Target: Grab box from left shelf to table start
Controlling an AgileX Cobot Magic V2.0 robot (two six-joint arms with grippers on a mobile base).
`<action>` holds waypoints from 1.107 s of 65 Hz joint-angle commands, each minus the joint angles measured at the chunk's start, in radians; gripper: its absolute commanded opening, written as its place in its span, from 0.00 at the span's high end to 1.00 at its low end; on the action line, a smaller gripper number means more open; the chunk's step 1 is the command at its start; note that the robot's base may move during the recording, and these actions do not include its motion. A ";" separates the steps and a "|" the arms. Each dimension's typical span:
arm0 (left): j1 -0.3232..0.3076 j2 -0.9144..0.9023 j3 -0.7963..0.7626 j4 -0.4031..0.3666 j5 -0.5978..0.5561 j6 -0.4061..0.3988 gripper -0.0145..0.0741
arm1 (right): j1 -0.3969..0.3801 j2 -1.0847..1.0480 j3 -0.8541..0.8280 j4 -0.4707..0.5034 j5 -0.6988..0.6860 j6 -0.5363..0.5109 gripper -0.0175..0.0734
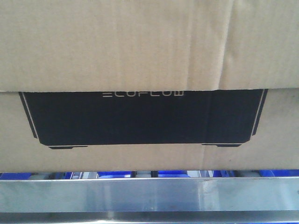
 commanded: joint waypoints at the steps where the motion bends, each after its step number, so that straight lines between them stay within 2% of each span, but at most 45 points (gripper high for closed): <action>1: -0.007 0.063 -0.072 0.015 -0.007 -0.019 0.92 | -0.008 -0.010 -0.018 -0.003 -0.086 -0.004 0.75; 5: -0.007 0.097 -0.100 0.004 0.019 -0.019 0.84 | -0.008 -0.010 -0.018 -0.003 -0.086 -0.004 0.75; 12: -0.007 0.144 -0.138 -0.028 0.031 -0.019 0.62 | -0.008 -0.010 -0.018 -0.003 -0.086 -0.004 0.75; 18: -0.007 0.174 -0.164 -0.047 0.038 -0.019 0.54 | -0.008 -0.010 -0.018 -0.003 -0.086 -0.004 0.75; 29: -0.007 0.228 -0.239 -0.047 0.107 -0.019 0.54 | -0.008 -0.010 -0.018 -0.003 -0.086 -0.004 0.75; 43: -0.007 0.297 -0.341 -0.047 0.274 -0.019 0.54 | -0.008 -0.010 -0.018 -0.003 -0.086 -0.004 0.75; 72: -0.009 0.386 -0.382 -0.075 0.318 -0.019 0.54 | -0.008 -0.010 -0.018 -0.003 -0.086 -0.004 0.75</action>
